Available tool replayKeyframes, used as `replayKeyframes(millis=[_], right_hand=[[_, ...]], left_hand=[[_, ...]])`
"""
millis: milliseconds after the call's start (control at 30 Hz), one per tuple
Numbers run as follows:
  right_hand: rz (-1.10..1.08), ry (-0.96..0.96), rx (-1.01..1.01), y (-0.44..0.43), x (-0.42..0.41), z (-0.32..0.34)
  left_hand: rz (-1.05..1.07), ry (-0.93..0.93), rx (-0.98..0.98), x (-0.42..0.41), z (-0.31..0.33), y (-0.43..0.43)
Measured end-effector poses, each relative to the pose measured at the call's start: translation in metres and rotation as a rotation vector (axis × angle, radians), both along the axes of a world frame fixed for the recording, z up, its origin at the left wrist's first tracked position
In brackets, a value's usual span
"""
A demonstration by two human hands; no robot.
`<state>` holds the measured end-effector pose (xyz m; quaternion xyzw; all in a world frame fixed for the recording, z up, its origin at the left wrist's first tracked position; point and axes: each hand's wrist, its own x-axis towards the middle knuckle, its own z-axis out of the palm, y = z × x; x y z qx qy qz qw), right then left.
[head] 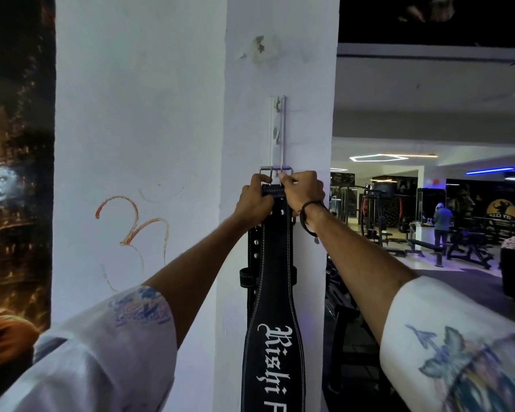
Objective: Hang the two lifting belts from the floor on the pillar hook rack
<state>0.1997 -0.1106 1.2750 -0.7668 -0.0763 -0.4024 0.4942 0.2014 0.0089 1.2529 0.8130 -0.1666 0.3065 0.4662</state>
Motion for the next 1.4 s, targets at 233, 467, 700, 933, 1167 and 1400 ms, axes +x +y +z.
replayKeyframes(millis=[233,467,700,933,1167,1400], right_hand=[[-0.029,0.034,-0.053,0.001,0.002,0.008],[-0.033,0.052,-0.068,-0.002,0.005,0.023],[-0.031,0.02,-0.104,-0.003,0.01,0.004],[-0.063,0.047,-0.057,-0.002,0.011,0.004],[-0.082,0.08,-0.075,0.001,0.011,0.008],[0.061,0.155,-0.109,-0.005,0.003,-0.003]], left_hand=[[0.177,-0.045,-0.074,0.002,0.012,-0.004],[0.244,-0.064,-0.043,0.009,0.019,-0.009],[0.258,-0.038,-0.024,0.014,0.008,-0.004],[0.365,-0.063,-0.001,0.008,0.011,-0.008],[0.333,0.003,0.023,0.003,0.021,-0.002],[0.187,-0.001,-0.046,-0.011,0.002,0.006]])
